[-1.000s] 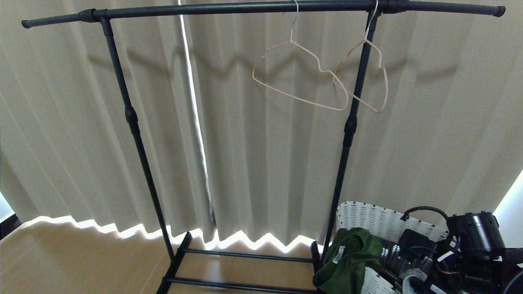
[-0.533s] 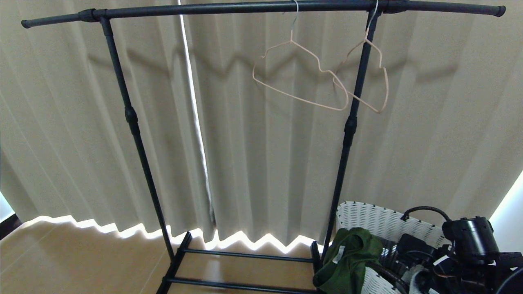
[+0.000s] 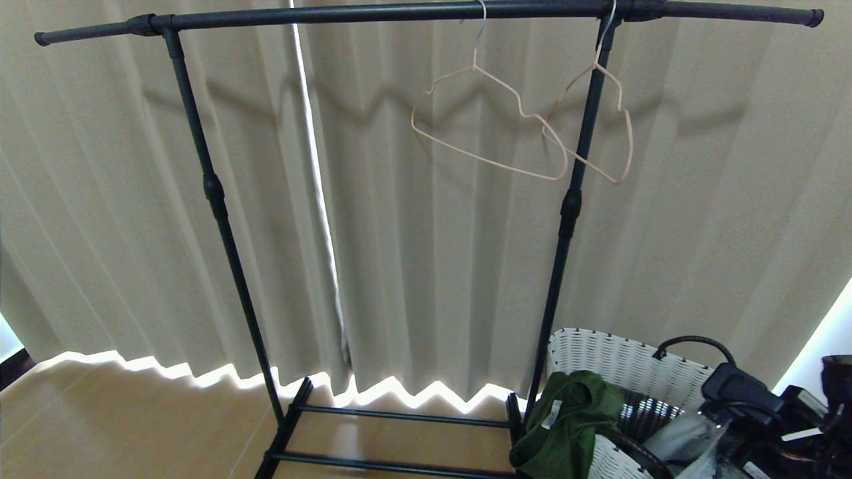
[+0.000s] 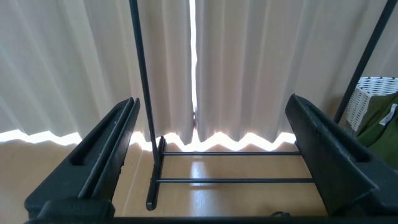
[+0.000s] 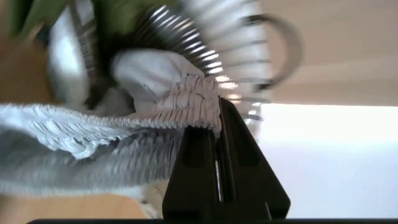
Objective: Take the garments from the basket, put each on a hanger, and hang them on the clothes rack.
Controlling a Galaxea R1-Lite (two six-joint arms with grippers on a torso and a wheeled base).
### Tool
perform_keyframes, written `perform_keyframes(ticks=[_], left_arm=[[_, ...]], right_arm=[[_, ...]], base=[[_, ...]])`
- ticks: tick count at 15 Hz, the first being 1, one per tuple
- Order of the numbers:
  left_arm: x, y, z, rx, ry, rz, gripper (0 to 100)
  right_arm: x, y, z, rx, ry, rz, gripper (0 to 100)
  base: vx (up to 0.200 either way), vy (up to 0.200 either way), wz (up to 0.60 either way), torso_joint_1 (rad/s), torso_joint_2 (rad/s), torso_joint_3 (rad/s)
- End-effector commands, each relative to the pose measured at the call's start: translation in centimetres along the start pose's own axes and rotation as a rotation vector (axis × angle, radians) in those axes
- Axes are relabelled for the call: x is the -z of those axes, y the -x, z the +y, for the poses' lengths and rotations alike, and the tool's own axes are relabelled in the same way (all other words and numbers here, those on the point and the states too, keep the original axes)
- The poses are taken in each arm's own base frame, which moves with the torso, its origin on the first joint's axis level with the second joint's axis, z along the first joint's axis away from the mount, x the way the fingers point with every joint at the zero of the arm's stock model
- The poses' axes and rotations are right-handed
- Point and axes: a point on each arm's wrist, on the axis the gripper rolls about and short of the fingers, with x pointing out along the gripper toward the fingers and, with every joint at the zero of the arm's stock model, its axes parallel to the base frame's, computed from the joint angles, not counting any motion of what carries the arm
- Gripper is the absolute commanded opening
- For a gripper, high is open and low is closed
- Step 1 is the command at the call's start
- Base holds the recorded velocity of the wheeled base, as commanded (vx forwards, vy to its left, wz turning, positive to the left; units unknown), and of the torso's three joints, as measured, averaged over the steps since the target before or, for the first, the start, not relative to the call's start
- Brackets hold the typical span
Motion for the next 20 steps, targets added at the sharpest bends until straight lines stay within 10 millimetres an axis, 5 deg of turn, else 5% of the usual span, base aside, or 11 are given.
perform_keyframes(ticks=[1, 6, 17, 20], left_arm=[[0.0, 0.0, 0.0, -0.001, 0.000, -0.001, 100], [0.0, 0.0, 0.0, -0.001, 0.000, -0.001, 100], [0.0, 0.0, 0.0, -0.002, -0.002, -0.001, 100], [0.0, 0.0, 0.0, -0.001, -0.002, 0.001, 100]], right_arm=[[1.6, 5.1, -1.2, 0.196, -0.140, -0.157, 0], [3.8, 7.5, -0.2, 0.276, -0.201, -0.200, 0], [4.3, 8.2, 0.3, 0.270, -0.206, -0.212, 0], [4.3, 9.1, 0.4, 0.224, -0.222, -0.342, 0]], base=[[0.000, 0.000, 0.00, 0.000, 0.00, 0.000], [0.000, 0.000, 0.00, 0.000, 0.00, 0.000], [0.000, 0.000, -0.16, 0.000, 0.00, 0.000], [0.000, 0.000, 0.00, 0.000, 0.00, 0.000]])
